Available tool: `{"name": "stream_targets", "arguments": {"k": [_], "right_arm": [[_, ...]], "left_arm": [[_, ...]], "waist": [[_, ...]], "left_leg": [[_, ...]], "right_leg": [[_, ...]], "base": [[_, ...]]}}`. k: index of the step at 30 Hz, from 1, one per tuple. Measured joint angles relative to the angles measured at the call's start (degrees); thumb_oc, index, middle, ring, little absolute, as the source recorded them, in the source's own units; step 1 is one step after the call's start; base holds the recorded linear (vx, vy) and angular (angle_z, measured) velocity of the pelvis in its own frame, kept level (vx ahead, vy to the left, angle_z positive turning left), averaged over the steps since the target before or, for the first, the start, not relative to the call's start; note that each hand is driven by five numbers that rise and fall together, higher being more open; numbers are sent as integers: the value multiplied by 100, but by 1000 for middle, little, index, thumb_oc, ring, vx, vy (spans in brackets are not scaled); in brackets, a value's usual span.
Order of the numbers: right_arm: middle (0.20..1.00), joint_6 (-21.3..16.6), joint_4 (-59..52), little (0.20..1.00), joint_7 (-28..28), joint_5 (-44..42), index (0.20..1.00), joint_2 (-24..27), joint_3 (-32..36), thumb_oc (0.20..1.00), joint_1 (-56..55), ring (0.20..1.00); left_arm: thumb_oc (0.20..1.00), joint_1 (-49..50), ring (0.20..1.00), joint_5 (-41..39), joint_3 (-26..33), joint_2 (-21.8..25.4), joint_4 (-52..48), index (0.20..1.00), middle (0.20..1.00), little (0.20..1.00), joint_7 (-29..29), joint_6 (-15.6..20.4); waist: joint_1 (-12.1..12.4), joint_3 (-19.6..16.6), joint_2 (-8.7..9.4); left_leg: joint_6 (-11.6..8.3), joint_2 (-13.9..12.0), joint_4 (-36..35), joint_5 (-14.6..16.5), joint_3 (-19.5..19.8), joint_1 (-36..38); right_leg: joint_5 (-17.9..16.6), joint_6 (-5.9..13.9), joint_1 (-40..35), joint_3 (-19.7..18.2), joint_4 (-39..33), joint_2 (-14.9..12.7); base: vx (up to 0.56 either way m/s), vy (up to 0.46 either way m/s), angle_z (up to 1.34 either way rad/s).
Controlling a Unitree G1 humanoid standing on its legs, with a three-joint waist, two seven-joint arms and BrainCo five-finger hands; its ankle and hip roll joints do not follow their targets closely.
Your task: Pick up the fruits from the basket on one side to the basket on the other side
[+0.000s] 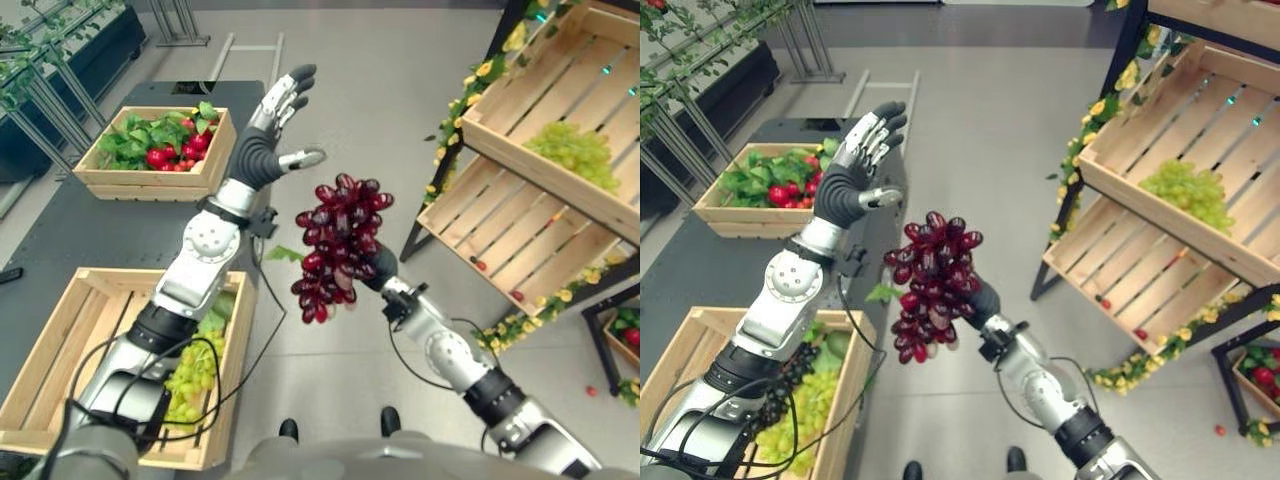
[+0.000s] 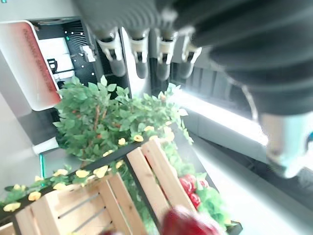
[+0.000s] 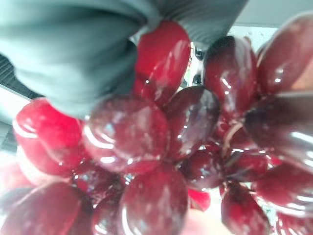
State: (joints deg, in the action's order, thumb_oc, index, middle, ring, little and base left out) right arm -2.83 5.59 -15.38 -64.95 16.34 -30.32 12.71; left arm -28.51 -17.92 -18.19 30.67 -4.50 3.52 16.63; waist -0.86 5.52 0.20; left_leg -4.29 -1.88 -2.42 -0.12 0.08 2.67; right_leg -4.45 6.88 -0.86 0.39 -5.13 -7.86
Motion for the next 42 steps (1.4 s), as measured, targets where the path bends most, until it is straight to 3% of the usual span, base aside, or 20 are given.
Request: {"name": "stream_targets", "arguments": {"k": [11, 17, 18, 22, 26, 29, 31, 32, 33, 34, 35, 36, 38, 42], "right_arm": [[200, -6, -37, 200, -25, -162, 200, -9, -166, 200, -10, 200], [200, -139, -141, 200, 78, -182, 200, -46, 55, 200, -61, 200], [200, -262, -238, 200, 169, -182, 200, -99, 348, 200, -155, 200], [200, -796, -316, 200, 447, -338, 200, -298, 988, 200, -130, 200], [200, -1086, -411, 200, 609, -454, 200, -674, 1108, 200, 28, 200], [200, -1182, -557, 200, 657, -455, 200, -635, 1164, 200, 72, 200], [200, -1241, -557, 200, 696, -456, 200, -655, 1161, 200, 120, 200], [200, -1277, -530, 200, 730, -457, 200, -727, 1158, 200, 216, 200], [200, -1296, -527, 200, 766, -461, 200, -719, 1162, 200, 289, 200], [200, -1304, -526, 200, 785, -465, 200, -729, 1152, 200, 301, 200], [200, -1317, -537, 200, 815, -498, 200, -719, 1153, 200, 303, 200], [200, -1312, -540, 200, 845, -498, 200, -713, 1143, 200, 350, 200], [200, -1324, -555, 200, 881, -498, 200, -569, 1172, 200, 493, 200], [200, -1445, -555, 200, 983, -498, 200, -456, 1375, 200, 512, 200]], "left_arm": [[1000, 29, 1000, -111, 228, -163, 121, 1000, 1000, 1000, 245, -1], [1000, 982, 1000, -375, 1351, -808, 143, 1000, 1000, 1000, 718, 73], [1000, 1417, 1000, -441, 1639, -978, 152, 1000, 1000, 1000, 861, 71], [1000, 2064, 1000, -430, 1758, -904, 254, 1000, 1000, 1000, 1091, 57], [1000, 2415, 1000, -398, 2060, -908, 358, 1000, 1000, 1000, 1163, 84], [1000, 2436, 1000, -346, 2094, -911, 357, 1000, 1000, 1000, 1162, 76], [1000, 2455, 1000, -315, 2126, -891, 333, 1000, 1000, 1000, 1159, 80], [1000, 2495, 1000, -312, 2151, -911, 322, 1000, 1000, 1000, 1158, 82], [1000, 2494, 1000, -312, 2149, -938, 317, 1000, 1000, 1000, 1154, 82], [1000, 2500, 1000, -312, 2161, -935, 321, 1000, 1000, 1000, 1144, 81], [1000, 2517, 1000, -312, 2166, -925, 311, 1000, 1000, 1000, 1132, 79], [1000, 2531, 1000, -314, 2195, -911, 308, 1000, 1000, 1000, 1123, 81], [1000, 2648, 1000, -319, 2178, -961, 311, 1000, 1000, 1000, 1089, 78], [1000, 2815, 1000, -357, 2178, -1060, 306, 1000, 1000, 1000, 925, 59]], "waist": [[-13, 12, -28], [-149, 8, -51], [-163, 13, -44], [-112, 50, 23], [-126, 198, 175], [-135, 328, 296], [-84, 382, 344], [98, 470, 248], [170, 569, 118], [198, 595, 95], [177, 571, 177], [263, 575, 215], [330, 656, 15], [300, 643, -1]], "left_leg": [[1, 2, -3, -1, -2, 0], [2, 4, -11, 0, -6, -1], [2, 7, -12, 2, -15, -1], [5, 6, -18, 2, -172, -28], [54, 78, 17, 29, -527, -94], [103, 112, 9, 10, -698, -160], [121, 102, 107, 26, -935, -217], [126, -38, 188, 55, -1212, -239], [72, -197, 242, 96, -1246, -241], [56, -259, 310, 97, -1187, -291], [-21, -178, 368, 146, -1080, -294], [-81, -199, 395, 155, -1086, -292], [-113, -377, 451, 155, -1017, -291], [-233, -467, 396, 169, -1020, -100]], "right_leg": [[0, 0, 6, -2, 0, -2], [2, 1, 13, 3, 6, -1], [1, 1, 30, -5, 15, 0], [1, 3, 259, -144, 205, 14], [-185, 25, 683, -334, 359, -13], [-234, 102, 862, -411, 361, -97], [-284, 82, 1053, -222, 404, -167], [-78, 8, 1091, 654, 380, -414], [-34, 17, 1106, 1222, 621, -488], [-21, 54, 1014, 1201, 888, -618], [82, 210, 832, 1223, 1128, -710], [200, 249, 767, 1132, 1007, -675], [162, 157, 682, 1081, 941, -459], [140, 109, 463, 1080, 735, -333]], "base": [[0, 0, 0], [-12, 30, 0], [-42, 55, -4], [-82, 70, -22], [-110, 87, -61], [-89, 20, -41], [-90, -34, -49], [-74, -36, -82], [-41, -26, -58], [-24, -63, 1], [36, -52, 22], [37, -52, 7], [59, -45, -6], [88, -109, -9]]}}
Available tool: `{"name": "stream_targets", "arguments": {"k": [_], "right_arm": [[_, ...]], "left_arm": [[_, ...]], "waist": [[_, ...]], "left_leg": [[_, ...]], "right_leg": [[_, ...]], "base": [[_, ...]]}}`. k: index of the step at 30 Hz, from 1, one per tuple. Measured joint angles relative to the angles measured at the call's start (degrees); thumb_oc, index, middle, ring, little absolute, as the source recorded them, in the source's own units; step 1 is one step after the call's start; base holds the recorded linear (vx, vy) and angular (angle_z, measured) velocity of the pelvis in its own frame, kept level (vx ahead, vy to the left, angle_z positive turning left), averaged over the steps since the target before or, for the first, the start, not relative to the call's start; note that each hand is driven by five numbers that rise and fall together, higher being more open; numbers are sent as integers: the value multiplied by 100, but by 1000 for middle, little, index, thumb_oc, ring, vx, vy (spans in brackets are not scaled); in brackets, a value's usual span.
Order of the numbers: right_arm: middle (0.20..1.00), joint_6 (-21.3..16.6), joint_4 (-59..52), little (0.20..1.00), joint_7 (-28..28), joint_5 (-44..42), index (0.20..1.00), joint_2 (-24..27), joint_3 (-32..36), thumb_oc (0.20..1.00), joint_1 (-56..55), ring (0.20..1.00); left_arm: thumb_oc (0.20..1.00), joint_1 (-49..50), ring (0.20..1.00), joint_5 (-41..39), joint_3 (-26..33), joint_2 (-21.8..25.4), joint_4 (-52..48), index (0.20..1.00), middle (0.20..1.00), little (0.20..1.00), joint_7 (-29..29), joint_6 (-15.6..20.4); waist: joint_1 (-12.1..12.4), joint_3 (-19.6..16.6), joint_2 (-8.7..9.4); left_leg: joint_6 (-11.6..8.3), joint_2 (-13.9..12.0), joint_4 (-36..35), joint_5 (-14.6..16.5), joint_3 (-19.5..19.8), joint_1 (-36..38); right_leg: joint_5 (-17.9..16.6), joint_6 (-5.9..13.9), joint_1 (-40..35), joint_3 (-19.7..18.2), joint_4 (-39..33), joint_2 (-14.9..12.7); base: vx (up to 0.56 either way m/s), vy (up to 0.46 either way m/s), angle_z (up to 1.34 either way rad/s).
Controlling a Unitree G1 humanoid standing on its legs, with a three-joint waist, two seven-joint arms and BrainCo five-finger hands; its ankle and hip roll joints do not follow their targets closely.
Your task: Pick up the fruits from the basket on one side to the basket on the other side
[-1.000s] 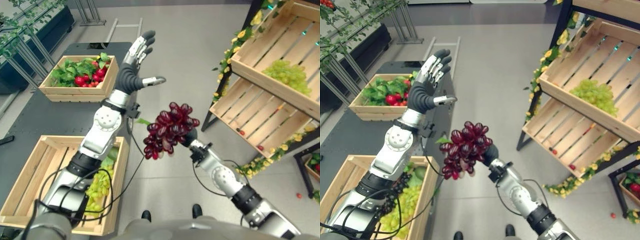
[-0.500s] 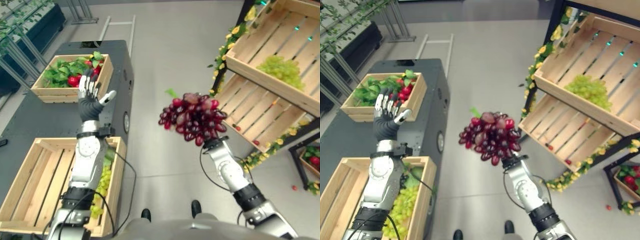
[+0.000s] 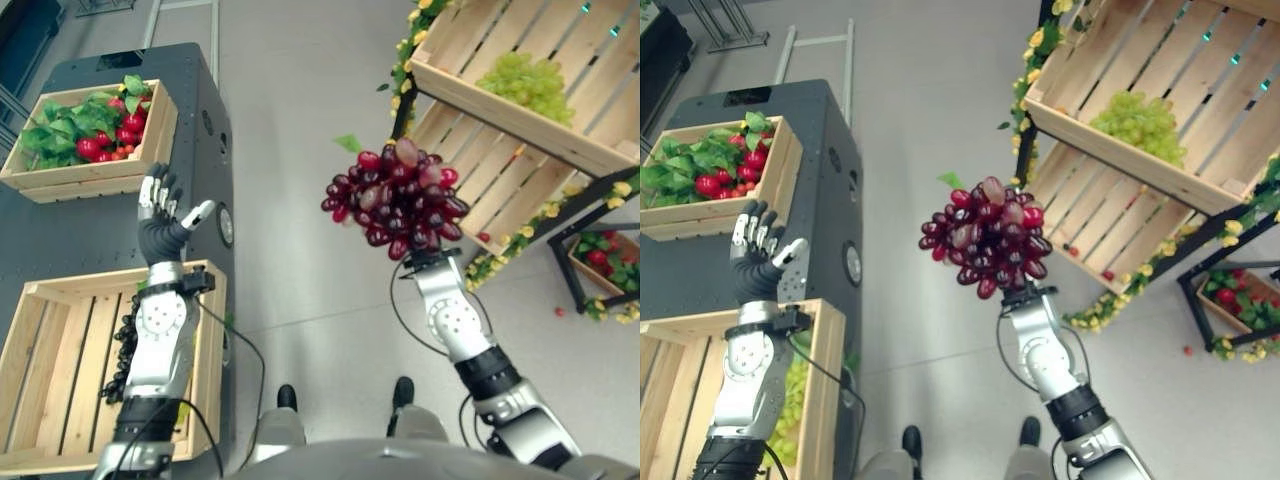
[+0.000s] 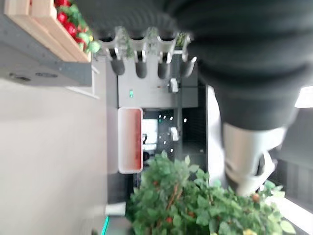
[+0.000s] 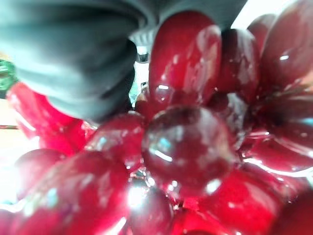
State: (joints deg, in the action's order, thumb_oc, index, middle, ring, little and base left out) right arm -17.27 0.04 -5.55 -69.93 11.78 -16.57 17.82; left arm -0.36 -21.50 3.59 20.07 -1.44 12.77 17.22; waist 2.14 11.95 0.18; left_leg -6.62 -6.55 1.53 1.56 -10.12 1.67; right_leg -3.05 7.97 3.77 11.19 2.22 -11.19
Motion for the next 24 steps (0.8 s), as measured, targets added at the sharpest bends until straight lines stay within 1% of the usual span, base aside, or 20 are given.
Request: {"name": "stream_targets", "arguments": {"k": [1, 4, 7, 8, 10, 11, 12, 13, 15, 16, 17, 18, 19, 20, 21, 22, 23, 24], "right_arm": [[200, -69, -10, 200, 32, 2, 200, 40, 97, 200, 39, 200], [200, -156, -5, 200, 254, 25, 200, 90, 250, 200, 231, 200], [200, -238, 60, 200, 555, 154, 200, 304, 370, 200, 488, 200], [200, -253, 83, 200, 686, 184, 200, 420, 413, 200, 564, 200], [200, -262, 155, 200, 793, 295, 200, 608, 463, 200, 648, 200], [200, -263, 156, 200, 804, 305, 200, 648, 463, 200, 669, 200], [200, -245, 185, 200, 825, 376, 200, 772, 465, 200, 709, 200], [200, -238, 263, 200, 826, 445, 200, 882, 464, 200, 728, 200], [200, -138, 528, 200, 907, 623, 200, 1359, 463, 200, 845, 200], [200, -139, 572, 200, 938, 627, 200, 1374, 477, 200, 897, 200], [200, -146, 757, 200, 966, 676, 200, 1493, 490, 200, 1039, 200], [200, -133, 838, 200, 995, 683, 200, 1514, 488, 200, 1082, 200], [200, -126, 957, 200, 1048, 697, 200, 1595, 492, 200, 1153, 200], [200, -128, 961, 200, 1056, 721, 200, 1655, 491, 200, 1179, 200], [200, -123, 1050, 200, 1088, 751, 200, 1829, 476, 200, 1299, 200], [200, -142, 1247, 200, 1135, 763, 200, 1927, 460, 200, 1511, 200], [200, -108, 1351, 200, 1183, 779, 200, 1953, 459, 200, 1716, 200], [200, -119, 1428, 200, 1190, 792, 200, 1987, 436, 200, 1835, 200]], "left_arm": [[1000, 20, 1000, -20, -4, -5, -7, 1000, 1000, 1000, -60, -1], [1000, 95, 1000, -91, -17, -3, -7, 1000, 1000, 1000, -222, -22], [1000, 120, 1000, -392, -96, 6, -27, 1000, 1000, 1000, -422, -47], [1000, 158, 1000, -467, -161, 23, -28, 1000, 1000, 1000, -496, -55], [1000, 184, 1000, -691, -262, 32, -27, 1000, 1000, 1000, -574, -64], [1000, 183, 1000, -699, -264, 33, -28, 1000, 1000, 1000, -598, -64], [1000, 168, 1000, -760, -270, 39, -26, 1000, 1000, 1000, -632, -69], [1000, 160, 1000, -798, -277, 52, -27, 1000, 1000, 1000, -647, -68], [1000, 162, 1000, -910, -295, 195, -29, 1000, 1000, 1000, -669, -68], [1000, 173, 1000, -917, -295, 242, -29, 1000, 1000, 1000, -670, -68], [1000, 151, 1000, -928, -296, 282, -19, 1000, 1000, 1000, -679, -63], [1000, 147, 1000, -935, -309, 308, -16, 1000, 1000, 1000, -680, -70], [1000, 166, 1000, -972, -380, 343, -10, 1000, 1000, 1000, -703, -72], [1000, 154, 1000, -979, -423, 345, -12, 1000, 1000, 1000, -710, -72], [1000, 116, 1000, -1003, -570, 364, 4, 1000, 1000, 1000, -742, -76], [1000, 32, 1000, -1049, -744, 406, 71, 1000, 1000, 1000, -766, -63], [1000, 103, 1000, -1072, -800, 385, 58, 1000, 1000, 1000, -815, -100], [1000, 138, 1000, -1077, -832, 363, 55, 1000, 1000, 1000, -830, -111]], "waist": [[-17, -5, 4], [8, -28, 43], [-51, -71, 75], [2, -114, 102], [-129, -186, 153], [-129, -195, 166], [-190, -216, 200], [-203, -231, 224], [-224, -298, 332], [-230, -312, 354], [-239, -309, 363], [-258, -314, 415], [-211, -347, 473], [-218, -346, 470], [-193, -329, 527], [-126, -234, 701], [43, -192, 787], [37, -179, 823]], "left_leg": [[-43, -10, -3, 29, -2, 12], [-43, 2, -11, 28, -4, -1], [-44, -14, -4, 23, 9, -19], [-43, -32, -6, 22, 56, -22], [-56, -76, -8, 18, 76, -20], [-56, -85, -9, 18, 64, -16], [-65, -160, -12, 19, 61, 3], [-66, -143, -11, 18, 57, 16], [-62, -266, 11, 20, -13, 109], [-60, -301, 17, 21, -18, 117], [-129, -445, 118, 74, -9, 166], [-125, -479, 197, 75, -16, 165], [-103, -574, 351, 76, 112, 163], [-96, -614, 409, 72, 152, 171], [-70, -593, 755, 58, 421, 25], [-130, -262, 1525, 279, 1082, -444], [-77, 208, 1506, 395, 1389, -639], [-27, 530, 1473, 437, 1581, -768]], "right_leg": [[-12, 8, -8, -24, -40, 13], [-145, 5, -2, -138, -215, 32], [-213, -7, -15, -154, -304, 71], [-224, -19, -50, -169, -347, 99], [-222, -23, -48, -229, -351, 145], [-224, -25, -43, -271, -353, 161], [-222, -40, -34, -286, -346, 201], [-219, -46, -36, -322, -340, 220], [-144, -139, -2, -466, -249, 366], [-146, -150, -2, -490, -249, 401], [-48, -238, 68, -512, -85, 549], [-26, -251, 70, -547, -60, 578], [-8, -315, 50, -617, -42, 680], [19, -352, 62, -611, -1, 726], [71, -452, 91, -738, 26, 747], [-9, -536, 77, -1098, -21, 652], [-141, -591, 78, -1263, -131, 492], [-174, -559, 82, -1372, -203, 436]], "base": [[87, -163, -13], [64, -130, -19], [38, -104, -2], [35, -144, 1], [35, -156, 0], [43, -207, -9], [63, -261, -11], [59, -215, -20], [87, -268, -30], [76, -234, -43], [20, -73, -38], [56, -172, -53], [31, -100, -36], [46, -182, -36], [30, -125, -29], [70, -129, -55], [88, -30, -52], [108, 18, -72]]}}
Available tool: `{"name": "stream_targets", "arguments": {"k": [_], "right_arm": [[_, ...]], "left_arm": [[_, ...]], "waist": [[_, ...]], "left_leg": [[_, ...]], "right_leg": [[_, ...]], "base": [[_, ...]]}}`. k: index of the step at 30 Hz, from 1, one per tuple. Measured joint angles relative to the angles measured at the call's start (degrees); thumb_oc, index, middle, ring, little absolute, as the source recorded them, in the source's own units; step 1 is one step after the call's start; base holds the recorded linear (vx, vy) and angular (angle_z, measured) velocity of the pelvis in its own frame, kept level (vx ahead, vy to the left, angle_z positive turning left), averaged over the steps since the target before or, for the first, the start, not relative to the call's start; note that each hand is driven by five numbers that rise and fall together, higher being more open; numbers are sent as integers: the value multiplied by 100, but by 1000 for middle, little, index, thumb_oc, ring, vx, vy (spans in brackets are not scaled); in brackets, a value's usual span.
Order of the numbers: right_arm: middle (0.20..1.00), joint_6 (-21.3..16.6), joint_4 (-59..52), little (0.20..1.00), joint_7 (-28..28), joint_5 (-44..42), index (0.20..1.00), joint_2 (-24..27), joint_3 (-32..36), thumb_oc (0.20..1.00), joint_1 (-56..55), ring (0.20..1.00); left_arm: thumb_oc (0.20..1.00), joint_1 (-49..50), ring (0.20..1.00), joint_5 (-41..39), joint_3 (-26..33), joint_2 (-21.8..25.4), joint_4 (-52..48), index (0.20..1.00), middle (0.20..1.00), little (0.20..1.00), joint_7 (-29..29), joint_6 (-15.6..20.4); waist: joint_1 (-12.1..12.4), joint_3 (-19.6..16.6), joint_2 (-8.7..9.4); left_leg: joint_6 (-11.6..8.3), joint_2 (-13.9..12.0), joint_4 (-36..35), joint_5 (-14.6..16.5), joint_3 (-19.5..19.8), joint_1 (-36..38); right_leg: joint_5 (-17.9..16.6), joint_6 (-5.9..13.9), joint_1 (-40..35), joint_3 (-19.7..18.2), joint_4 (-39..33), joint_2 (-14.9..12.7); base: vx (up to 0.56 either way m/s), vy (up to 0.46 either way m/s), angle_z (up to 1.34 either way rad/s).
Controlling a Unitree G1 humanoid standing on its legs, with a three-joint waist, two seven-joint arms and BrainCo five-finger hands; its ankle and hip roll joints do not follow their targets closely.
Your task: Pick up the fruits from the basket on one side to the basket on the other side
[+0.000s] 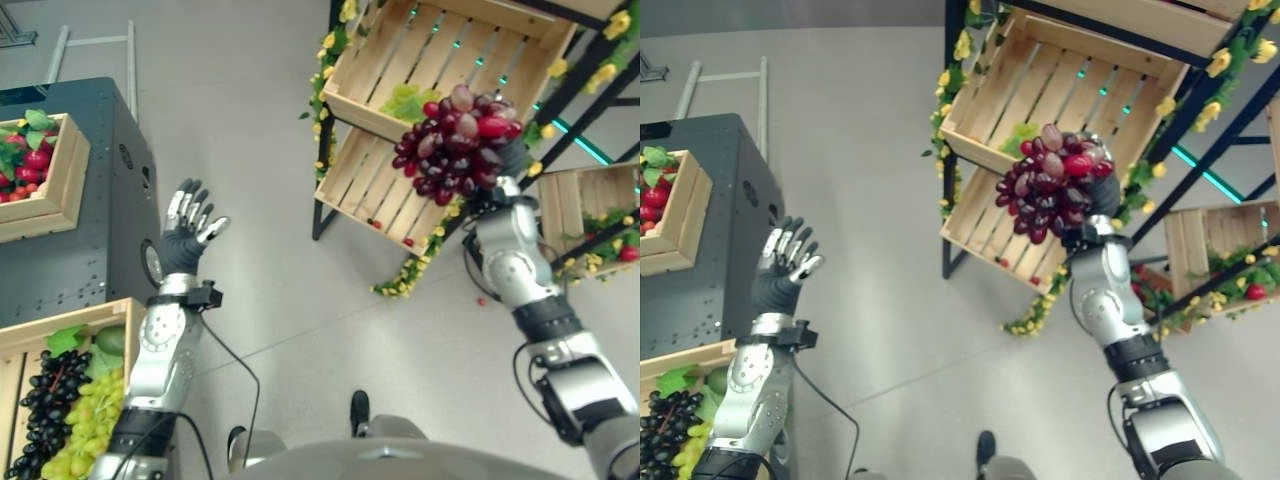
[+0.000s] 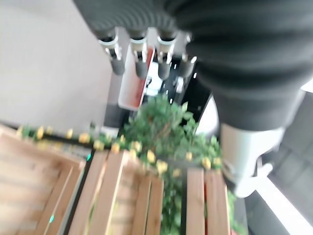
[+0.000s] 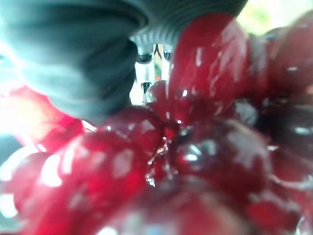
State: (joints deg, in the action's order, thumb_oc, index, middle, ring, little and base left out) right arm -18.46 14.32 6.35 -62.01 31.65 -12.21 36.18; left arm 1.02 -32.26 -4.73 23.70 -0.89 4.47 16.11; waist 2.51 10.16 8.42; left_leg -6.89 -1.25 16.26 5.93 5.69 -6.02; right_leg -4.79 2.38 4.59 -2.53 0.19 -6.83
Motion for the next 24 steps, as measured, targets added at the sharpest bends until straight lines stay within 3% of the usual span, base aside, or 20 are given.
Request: {"name": "stream_targets", "arguments": {"k": [1, 2, 3, 4, 6, 7, 8, 9, 10, 11, 12, 13, 14, 17, 18, 20, 21, 24], "right_arm": [[200, 12, 205, 200, 7, 5, 200, 125, -61, 200, 294, 200], [200, 9, 286, 200, 44, 4, 200, 205, -96, 200, 496, 200], [200, -2, 294, 200, 48, 6, 200, 213, -114, 200, 529, 200], [200, 17, 336, 200, 48, 25, 200, 91, -221, 200, 546, 200], [200, 55, 520, 200, 48, 129, 200, -75, -265, 200, 604, 200], [200, 68, 752, 200, 57, 200, 200, -140, -259, 200, 749, 200], [200, 92, 855, 200, 93, 212, 200, -126, -260, 200, 767, 200], [200, 101, 888, 200, 147, 225, 200, -125, -280, 200, 802, 200], [200, 108, 981, 200, 231, 253, 200, -192, -415, 200, 1008, 200], [200, 125, 1206, 200, 225, 316, 200, -280, -445, 200, 1195, 200], [200, 176, 1402, 200, 286, 341, 200, -267, -448, 200, 1364, 200], [200, 180, 1540, 200, 305, 367, 200, -262, -447, 200, 1417, 200], [200, 217, 1858, 200, 387, 409, 200, -224, -417, 200, 1530, 200], [200, 275, 2016, 200, 427, 504, 200, -101, -420, 200, 1740, 200], [200, 272, 2045, 200, 439, 513, 200, -55, -421, 200, 1838, 200], [200, 272, 2169, 200, 442, 512, 200, -57, -421, 200, 1932, 200], [200, 287, 2271, 200, 472, 514, 200, -28, -425, 200, 2046, 200], [200, 386, 2483, 200, 508, 514, 200, 97, -436, 200, 2033, 200]], "left_arm": [[1000, 91, 1000, -1, -61, -16, -32, 1000, 1000, 1000, -18, -8], [1000, 190, 1000, -1, -68, -18, -78, 1000, 1000, 1000, -40, -8], [1000, 227, 1000, -1, -48, 34, -99, 1000, 1000, 1000, -43, -1], [1000, 344, 1000, -23, 105, 176, -130, 1000, 1000, 1000, -29, -5], [1000, 516, 1000, -61, 156, 340, -219, 1000, 1000, 1000, -32, -1], [1000, 539, 1000, -60, 113, 319, -229, 1000, 1000, 1000, -49, -1], [1000, 505, 1000, -62, 80, 322, -235, 1000, 1000, 1000, -55, 0], [1000, 479, 1000, -75, 83, 330, -250, 1000, 1000, 1000, -44, 27], [1000, 450, 1000, -116, 133, 399, -250, 1000, 1000, 1000, -28, 102], [1000, 405, 1000, -121, 159, 389, -220, 1000, 1000, 1000, 7, 103], [1000, 261, 1000, -116, 122, 302, -196, 1000, 1000, 1000, 26, 102], [1000, 223, 1000, -112, 122, 257, -195, 1000, 1000, 1000, 27, 104], [1000, 134, 1000, -114, 92, 248, -209, 1000, 1000, 1000, 33, 112], [1000, 56, 1000, -127, 81, 364, -215, 1000, 1000, 1000, 32, 160], [1000, 8, 1000, -129, 15, 455, -203, 1000, 1000, 1000, 25, 166], [1000, -11, 1000, -128, -56, 532, -206, 1000, 1000, 1000, 25, 188], [1000, -7, 1000, -124, -117, 491, -218, 1000, 1000, 1000, 16, 211], [1000, -54, 1000, -127, -122, 452, -211, 1000, 1000, 1000, 5, 214]], "waist": [[34, 4, -49], [70, -20, -347], [235, -15, -427], [458, -11, -393], [363, -116, -239], [331, -115, -200], [280, -114, -198], [283, -98, -224], [315, -25, -322], [349, 25, -399], [347, 99, -513], [347, 104, -522], [310, 110, -528], [289, 110, -494], [226, 111, -403], [174, 94, -299], [141, 134, -431], [90, 140, -458]], "left_leg": [[141, 641, -268, 44, 229, -189], [490, 826, -652, 47, 331, -317], [760, 836, -578, -264, 561, -328], [836, 640, -436, -361, 309, -377], [813, 666, -651, -396, 268, -304], [815, 626, -815, -505, 206, -152], [830, 594, -926, -538, 153, -52], [844, 525, -973, -554, 78, -18], [803, 275, -1067, -635, -206, 21], [813, 79, -1125, -679, -481, 71], [799, -10, -1129, -612, -524, 113], [805, -9, -1166, -592, -549, 155], [774, 39, -1178, -558, -515, 265], [646, 41, -1218, -520, -179, 294], [530, 102, -1247, -489, -70, 301], [433, 201, -1251, -461, -80, 286], [319, 34, -1222, -416, -57, 234], [162, -188, -1353, -430, -73, 338]], "right_leg": [[-16, 64, 113, -134, -72, -65], [-13, 148, 189, -160, -21, 128], [-25, 176, 312, -215, 139, 316], [393, 172, 721, -190, 1320, 533], [781, 178, 715, -170, 1451, 555], [652, 88, 498, -175, 1003, 539], [489, 135, 362, -164, 815, 542], [393, 262, 440, -111, 885, 576], [122, 714, 688, 264, 947, 646], [315, 649, 730, 794, 1137, 542], [419, 655, 764, 1166, 1486, 144], [440, 670, 738, 1235, 1583, -68], [407, 695, 483, 1319, 1441, -523], [261, 910, 67, 904, 482, -569], [26, 834, -110, 855, 152, -545], [143, 615, -189, 1101, 105, -552], [190, 521, -177, 1130, 49, -415], [245, 390, -237, 1145, 8, -137]], "base": [[72, 28, -77], [56, 34, -113], [64, 81, -161], [84, 137, -127], [68, 111, -60], [33, 70, -35], [53, 72, -40], [28, 2, -62], [38, -22, -84], [70, -69, -93], [56, -46, -50], [129, -73, -34], [107, -48, -22], [123, -90, -8], [134, -144, 22], [196, -196, 18], [223, -193, -3], [192, -141, -8]]}}
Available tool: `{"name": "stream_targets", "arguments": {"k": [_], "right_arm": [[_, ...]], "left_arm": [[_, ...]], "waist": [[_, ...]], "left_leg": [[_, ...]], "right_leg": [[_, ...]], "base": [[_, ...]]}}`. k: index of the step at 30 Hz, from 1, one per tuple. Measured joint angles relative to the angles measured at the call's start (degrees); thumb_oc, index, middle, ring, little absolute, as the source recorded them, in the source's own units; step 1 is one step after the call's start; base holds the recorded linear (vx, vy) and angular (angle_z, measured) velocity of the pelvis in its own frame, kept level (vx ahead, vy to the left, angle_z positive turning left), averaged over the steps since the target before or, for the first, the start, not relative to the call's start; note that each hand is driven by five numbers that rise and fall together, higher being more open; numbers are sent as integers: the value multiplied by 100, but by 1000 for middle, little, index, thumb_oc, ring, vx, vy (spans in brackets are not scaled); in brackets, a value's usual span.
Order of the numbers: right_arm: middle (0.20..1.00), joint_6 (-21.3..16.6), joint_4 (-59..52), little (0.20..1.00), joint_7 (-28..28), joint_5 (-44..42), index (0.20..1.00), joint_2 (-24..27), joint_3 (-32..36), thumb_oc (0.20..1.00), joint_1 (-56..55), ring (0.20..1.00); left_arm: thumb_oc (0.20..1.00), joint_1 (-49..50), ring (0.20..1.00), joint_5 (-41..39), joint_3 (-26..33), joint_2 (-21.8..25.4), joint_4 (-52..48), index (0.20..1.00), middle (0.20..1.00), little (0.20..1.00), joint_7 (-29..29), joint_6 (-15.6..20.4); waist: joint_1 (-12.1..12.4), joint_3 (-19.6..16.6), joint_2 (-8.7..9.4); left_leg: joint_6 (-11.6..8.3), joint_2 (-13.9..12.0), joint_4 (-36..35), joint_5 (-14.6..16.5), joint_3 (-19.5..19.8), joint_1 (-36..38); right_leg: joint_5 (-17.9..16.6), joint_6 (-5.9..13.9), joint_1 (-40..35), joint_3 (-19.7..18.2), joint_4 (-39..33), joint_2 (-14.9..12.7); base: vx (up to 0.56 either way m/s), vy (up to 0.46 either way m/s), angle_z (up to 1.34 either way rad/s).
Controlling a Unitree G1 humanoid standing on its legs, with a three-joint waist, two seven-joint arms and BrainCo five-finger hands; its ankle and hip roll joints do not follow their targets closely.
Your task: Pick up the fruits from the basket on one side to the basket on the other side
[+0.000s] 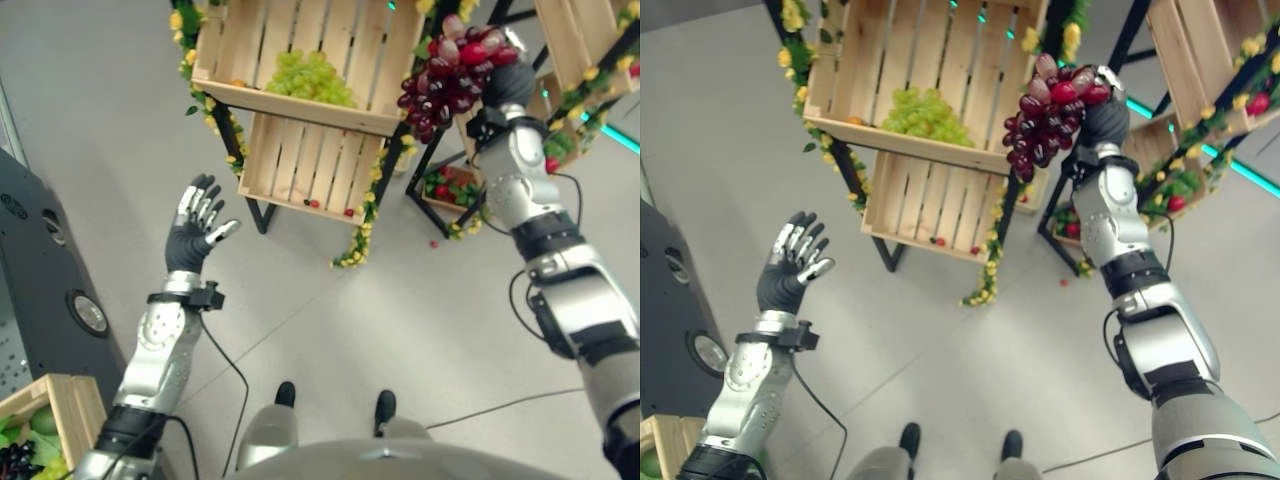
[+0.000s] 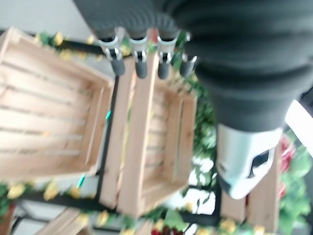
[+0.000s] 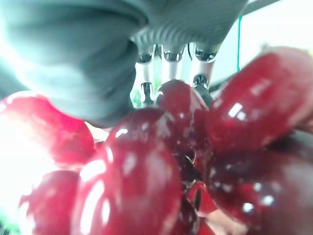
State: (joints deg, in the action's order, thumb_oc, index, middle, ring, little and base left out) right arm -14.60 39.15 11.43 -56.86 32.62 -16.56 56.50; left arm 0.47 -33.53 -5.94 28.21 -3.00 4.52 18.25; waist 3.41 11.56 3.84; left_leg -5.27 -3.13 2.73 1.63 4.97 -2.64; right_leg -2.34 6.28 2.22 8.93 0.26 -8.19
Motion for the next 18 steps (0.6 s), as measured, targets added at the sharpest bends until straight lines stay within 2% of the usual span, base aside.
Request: {"name": "stream_targets", "arguments": {"k": [4, 7, 10, 14, 17, 18], "right_arm": [[200, 9, 33, 200, 38, -1, 200, 302, 19, 200, 19, 200], [200, 8, -21, 200, 34, 3, 200, 369, 11, 200, 7, 200], [200, -14, -105, 200, -1, 1, 200, 352, 4, 200, 96, 200], [200, -28, -189, 200, 8, 1, 200, 375, 4, 200, 181, 200], [200, -129, -327, 200, 49, -2, 200, 391, 37, 200, 176, 200], [200, -144, -422, 200, 56, -7, 200, 319, 36, 200, 167, 200]], "left_arm": [[1000, -143, 1000, -134, -7, -90, 19, 1000, 1000, 1000, -10, 9], [1000, -195, 1000, -176, 1, -101, 11, 1000, 1000, 1000, -55, 3], [1000, -202, 1000, -225, 16, -96, 9, 1000, 1000, 1000, -54, 4], [1000, -187, 1000, -230, -87, -206, 7, 1000, 1000, 1000, -44, -4], [1000, -247, 1000, -229, -295, -238, 19, 1000, 1000, 1000, -26, -21], [1000, -261, 1000, -229, -312, -229, 15, 1000, 1000, 1000, -28, -30]], "waist": [[-132, -1, 0], [-248, -8, 13], [-201, -11, 20], [-37, -15, -2], [-83, -9, -25], [-23, 7, -76]], "left_leg": [[-108, -131, -132, 2, 54, 132], [-162, -251, -122, 34, 260, 183], [-299, -348, 93, 105, 308, 63], [-328, -463, 204, 85, 195, -60], [-362, -418, 470, 69, -66, -363], [-331, -425, 412, 48, -171, -342]], "right_leg": [[120, -87, -122, 27, -17, 112], [267, -110, -222, 135, 40, 234], [333, -219, -194, 97, 104, 378], [350, -325, -200, 147, 67, 519], [353, -338, -98, 231, 85, 478], [342, -342, -102, 236, 92, 491]], "base": [[289, -269, 5], [227, -322, 21], [82, -214, 7], [84, -103, 11], [104, -52, 23], [84, -14, 3]]}}
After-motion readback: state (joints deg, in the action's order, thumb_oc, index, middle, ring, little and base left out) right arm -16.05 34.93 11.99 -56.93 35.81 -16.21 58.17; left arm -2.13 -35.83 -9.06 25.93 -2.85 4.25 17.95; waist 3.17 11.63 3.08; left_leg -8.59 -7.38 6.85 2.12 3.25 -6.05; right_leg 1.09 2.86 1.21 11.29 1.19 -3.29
